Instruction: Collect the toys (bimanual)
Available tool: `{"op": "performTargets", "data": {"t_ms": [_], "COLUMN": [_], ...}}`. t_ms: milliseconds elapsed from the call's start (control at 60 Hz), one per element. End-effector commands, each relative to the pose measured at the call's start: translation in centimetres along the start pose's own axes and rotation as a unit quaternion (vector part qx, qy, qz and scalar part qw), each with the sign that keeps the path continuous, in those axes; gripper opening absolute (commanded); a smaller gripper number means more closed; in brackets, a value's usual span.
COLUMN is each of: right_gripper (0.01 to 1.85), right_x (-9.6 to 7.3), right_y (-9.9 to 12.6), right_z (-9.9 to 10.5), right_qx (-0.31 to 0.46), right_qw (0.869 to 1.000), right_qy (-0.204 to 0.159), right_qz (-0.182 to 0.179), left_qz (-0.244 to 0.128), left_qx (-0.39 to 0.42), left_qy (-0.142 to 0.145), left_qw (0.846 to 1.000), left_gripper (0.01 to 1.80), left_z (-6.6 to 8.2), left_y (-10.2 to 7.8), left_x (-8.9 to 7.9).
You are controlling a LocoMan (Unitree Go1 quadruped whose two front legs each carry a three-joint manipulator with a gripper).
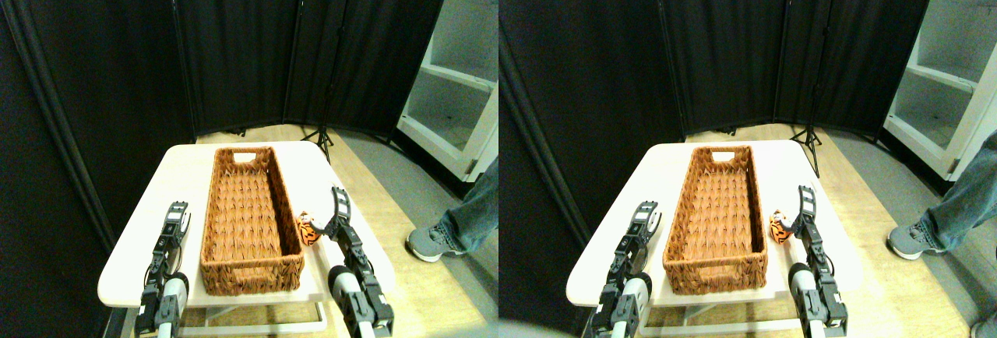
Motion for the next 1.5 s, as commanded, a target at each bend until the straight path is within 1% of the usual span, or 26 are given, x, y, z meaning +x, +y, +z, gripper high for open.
{"op": "performTargets", "data": {"t_ms": [17, 150, 250, 367, 400, 433, 517, 567, 617, 633, 717, 767, 817, 850, 900, 967, 1000, 1033, 1067, 1150, 1183, 1217, 1283, 1317, 1433, 1500], "right_gripper": [0.80, 0.82, 0.85, 0.87, 0.87, 0.85, 0.93, 0.93, 0.95, 0.95, 1.00, 0.98, 0.99, 1.00, 1.01, 0.95, 0.93, 0.94, 0.99, 1.00, 1.02, 1.07, 1.14, 1.17, 1.13, 1.02], "right_x": [0.3, 0.7, 0.7, 0.9, 1.1, 1.4, 1.7, 1.9, 1.9, 2.0, 2.0, 1.9, 1.9, 1.9, 1.8, 1.9, 1.9, 2.0, 2.0, 2.0, 2.0, 2.0, 2.0, 2.1, 2.3, 2.4], "right_y": [0.5, 0.5, 0.6, 0.5, 0.4, 0.3, 0.3, 0.4, 0.5, 0.6, 1.0, 1.4, 1.5, 1.8, 2.1, 2.3, 2.3, 2.2, 2.2, 2.0, 1.8, 1.7, 1.4, 1.0, 0.2, -0.2], "right_z": [1.4, 1.7, 1.8, 1.6, 1.4, 1.0, 0.5, 0.0, -0.4, -0.6, -0.9, -1.0, -1.1, -1.2, -1.3, -1.5, -1.6, -1.7, -1.8, -1.9, -2.0, -2.2, -2.5, -3.0, -4.4, -5.3], "right_qx": [0.030, 0.085, 0.159, 0.266, 0.272, 0.300, 0.319, 0.368, 0.372, 0.386, 0.404, 0.446, 0.441, 0.446, 0.456, 0.493, 0.492, 0.490, 0.500, 0.498, 0.506, 0.515, 0.516, 0.527, 0.529, 0.548], "right_qw": [0.999, 0.996, 0.987, 0.964, 0.962, 0.954, 0.947, 0.929, 0.927, 0.921, 0.913, 0.892, 0.894, 0.891, 0.885, 0.862, 0.862, 0.863, 0.856, 0.856, 0.851, 0.844, 0.842, 0.833, 0.831, 0.817], "right_qy": [-0.018, -0.018, -0.003, 0.012, 0.014, 0.020, 0.031, 0.043, 0.046, 0.052, 0.056, 0.073, 0.077, 0.084, 0.094, 0.120, 0.121, 0.123, 0.129, 0.136, 0.141, 0.146, 0.153, 0.161, 0.163, 0.171], "right_qz": [0.020, 0.020, 0.014, 0.011, 0.010, 0.008, 0.000, -0.001, -0.007, -0.007, -0.009, -0.011, -0.007, -0.004, -0.007, 0.002, 0.007, 0.004, -0.007, -0.012, -0.013, -0.029, -0.040, -0.044, -0.051, -0.054], "left_qz": [-0.001, 0.000, 0.003, 0.006, 0.006, 0.001, 0.005, 0.004, 0.005, 0.006, 0.006, 0.007, 0.008, 0.009, 0.011, 0.013, 0.015, 0.015, 0.015, 0.014, 0.012, 0.014, 0.017, 0.021, 0.024, 0.026], "left_qx": [0.005, 0.006, 0.011, 0.011, 0.011, 0.009, 0.008, 0.009, 0.010, 0.011, 0.011, 0.010, 0.013, 0.012, 0.013, 0.013, 0.011, 0.010, 0.011, 0.016, 0.020, 0.022, 0.022, 0.024, 0.023, 0.023], "left_qy": [-0.010, -0.012, -0.010, -0.013, -0.014, -0.015, -0.014, -0.015, -0.015, -0.014, -0.014, -0.015, -0.016, -0.016, -0.015, -0.015, -0.015, -0.016, -0.015, -0.017, -0.018, -0.014, -0.013, -0.012, -0.013, -0.010], "left_qw": [1.000, 1.000, 1.000, 1.000, 1.000, 1.000, 1.000, 1.000, 1.000, 1.000, 1.000, 1.000, 1.000, 1.000, 1.000, 1.000, 1.000, 1.000, 1.000, 1.000, 1.000, 1.000, 1.000, 0.999, 0.999, 0.999], "left_gripper": [0.15, 0.16, 0.17, 0.17, 0.17, 0.18, 0.19, 0.20, 0.20, 0.20, 0.20, 0.21, 0.22, 0.21, 0.21, 0.22, 0.22, 0.22, 0.22, 0.23, 0.23, 0.23, 0.23, 0.23, 0.22, 0.22], "left_z": [0.3, 0.3, 0.4, 0.6, 0.6, 0.6, 0.7, 0.7, 0.7, 0.7, 0.8, 0.8, 0.8, 0.8, 0.8, 0.9, 0.9, 0.9, 0.9, 0.9, 0.9, 0.9, 0.9, 0.9, 0.8, 0.9], "left_y": [0.0, 0.1, 0.1, 0.1, 0.1, 0.1, 0.0, 0.0, -0.1, -0.1, -0.1, -0.1, -0.1, -0.1, -0.1, -0.2, -0.2, -0.2, -0.2, -0.1, -0.1, 0.0, 0.0, 0.1, 0.1, 0.0], "left_x": [0.4, 0.5, 0.5, 0.6, 0.5, 0.6, 0.5, 0.5, 0.5, 0.4, 0.4, 0.3, 0.4, 0.3, 0.3, 0.3, 0.2, 0.2, 0.2, 0.2, 0.2, 0.2, 0.2, 0.3, 0.3, 0.4]}}
